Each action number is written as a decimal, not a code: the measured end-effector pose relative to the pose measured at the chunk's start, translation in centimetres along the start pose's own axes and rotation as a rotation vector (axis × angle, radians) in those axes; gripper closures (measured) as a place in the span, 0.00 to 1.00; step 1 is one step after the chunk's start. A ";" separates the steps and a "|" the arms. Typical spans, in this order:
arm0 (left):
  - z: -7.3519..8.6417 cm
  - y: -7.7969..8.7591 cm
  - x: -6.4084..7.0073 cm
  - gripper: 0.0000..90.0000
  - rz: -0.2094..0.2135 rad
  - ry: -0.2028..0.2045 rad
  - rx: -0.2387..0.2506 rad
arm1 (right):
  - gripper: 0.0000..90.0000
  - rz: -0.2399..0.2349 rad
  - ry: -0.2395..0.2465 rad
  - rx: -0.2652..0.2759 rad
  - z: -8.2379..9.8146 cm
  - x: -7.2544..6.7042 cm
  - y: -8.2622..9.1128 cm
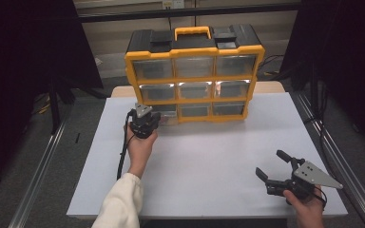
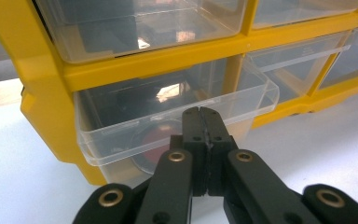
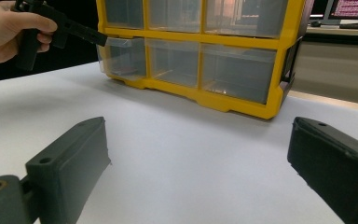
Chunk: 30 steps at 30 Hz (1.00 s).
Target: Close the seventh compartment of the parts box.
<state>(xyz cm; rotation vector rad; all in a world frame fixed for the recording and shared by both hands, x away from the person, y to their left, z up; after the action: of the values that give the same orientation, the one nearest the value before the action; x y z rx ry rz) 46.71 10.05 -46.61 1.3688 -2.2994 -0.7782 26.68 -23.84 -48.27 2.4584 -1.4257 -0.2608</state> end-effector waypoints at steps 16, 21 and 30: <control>-0.2 -0.3 -0.3 1.00 -0.005 0.002 0.005 | 0.05 0.001 -0.002 -0.001 0.0 0.0 0.0; -0.3 -0.3 -0.3 1.00 -0.005 0.012 0.010 | 0.05 0.000 -0.002 0.000 0.0 0.0 0.0; -0.3 -0.5 -0.4 1.00 -0.007 0.013 0.010 | 0.05 -0.001 -0.007 -0.004 0.1 0.1 0.1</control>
<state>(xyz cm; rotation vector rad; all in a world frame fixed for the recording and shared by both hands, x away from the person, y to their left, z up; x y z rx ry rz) 47.41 10.16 -46.63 1.3831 -2.2929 -0.7580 26.62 -23.94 -48.32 2.4572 -1.4258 -0.2732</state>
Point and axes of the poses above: each handheld gripper's, and its own axes: y roughly backward along the jaws, z roughly out of its underside, x roughly to its right, the point moved 9 cm from there along -y, roughly forward along the jaws, and after that the axes turned 11 degrees about -x, right-handed, at the moved point
